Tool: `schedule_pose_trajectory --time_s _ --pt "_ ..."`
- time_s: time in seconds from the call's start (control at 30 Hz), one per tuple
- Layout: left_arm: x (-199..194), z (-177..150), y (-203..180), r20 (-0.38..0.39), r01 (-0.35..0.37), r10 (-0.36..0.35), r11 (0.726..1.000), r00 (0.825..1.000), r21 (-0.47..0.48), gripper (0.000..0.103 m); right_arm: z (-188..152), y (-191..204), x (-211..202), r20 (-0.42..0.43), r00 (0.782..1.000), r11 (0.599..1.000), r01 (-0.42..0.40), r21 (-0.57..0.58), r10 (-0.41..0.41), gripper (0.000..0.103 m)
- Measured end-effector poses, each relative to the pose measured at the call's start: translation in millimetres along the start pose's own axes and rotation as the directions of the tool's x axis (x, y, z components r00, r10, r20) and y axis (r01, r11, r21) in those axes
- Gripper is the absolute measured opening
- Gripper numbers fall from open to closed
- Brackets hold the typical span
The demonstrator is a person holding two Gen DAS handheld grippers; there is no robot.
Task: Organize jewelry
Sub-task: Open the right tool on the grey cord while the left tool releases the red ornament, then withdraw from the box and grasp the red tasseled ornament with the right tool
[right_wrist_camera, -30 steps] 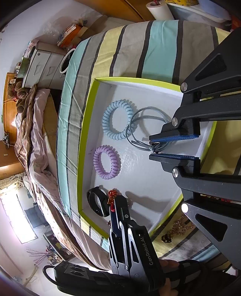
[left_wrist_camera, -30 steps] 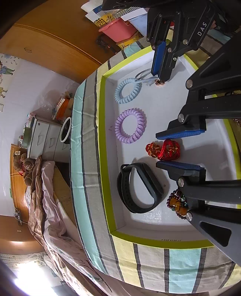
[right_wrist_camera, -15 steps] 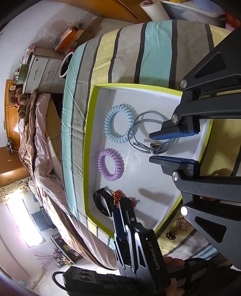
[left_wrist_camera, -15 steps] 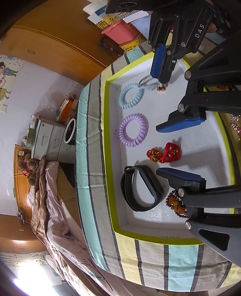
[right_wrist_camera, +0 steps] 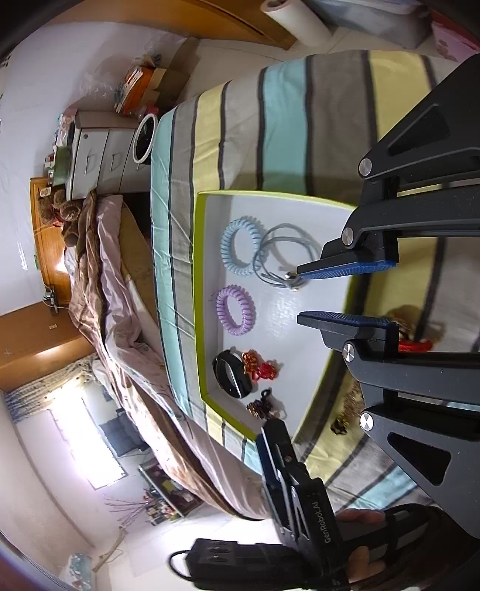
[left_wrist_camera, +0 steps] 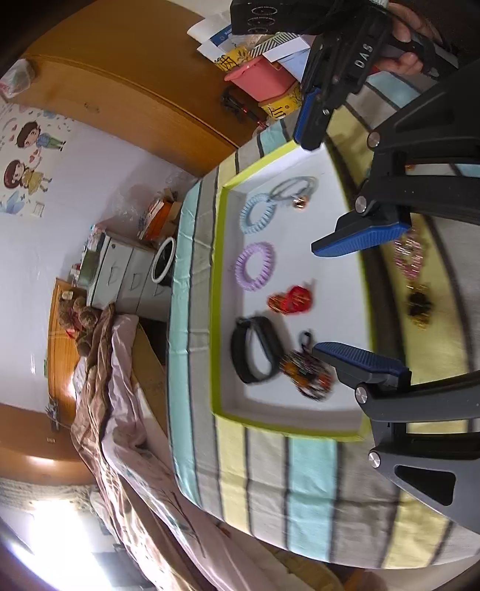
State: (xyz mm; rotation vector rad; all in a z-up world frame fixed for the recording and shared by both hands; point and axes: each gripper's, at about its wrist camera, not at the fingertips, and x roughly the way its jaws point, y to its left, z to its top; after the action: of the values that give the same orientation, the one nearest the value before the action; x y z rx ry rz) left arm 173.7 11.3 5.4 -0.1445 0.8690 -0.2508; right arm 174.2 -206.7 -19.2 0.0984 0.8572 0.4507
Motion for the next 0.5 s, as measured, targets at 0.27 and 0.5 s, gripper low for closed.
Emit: schedule_pose_trajectory --time_s 0.27,0.5 --pt "-39 -31 16 0.045 -0.029 0.032 0.998 0.999 -0.055 0.048 -23 5 -18 0.023 1.000 1.000 -0.003 0.027 0.002 0.022" --pt "-55 -54 26 0.039 -0.023 0.026 0.996 0.999 -0.087 0.048 -45 12 -21 0.011 1.000 0.999 -0.016 0.042 0.015 0.055"
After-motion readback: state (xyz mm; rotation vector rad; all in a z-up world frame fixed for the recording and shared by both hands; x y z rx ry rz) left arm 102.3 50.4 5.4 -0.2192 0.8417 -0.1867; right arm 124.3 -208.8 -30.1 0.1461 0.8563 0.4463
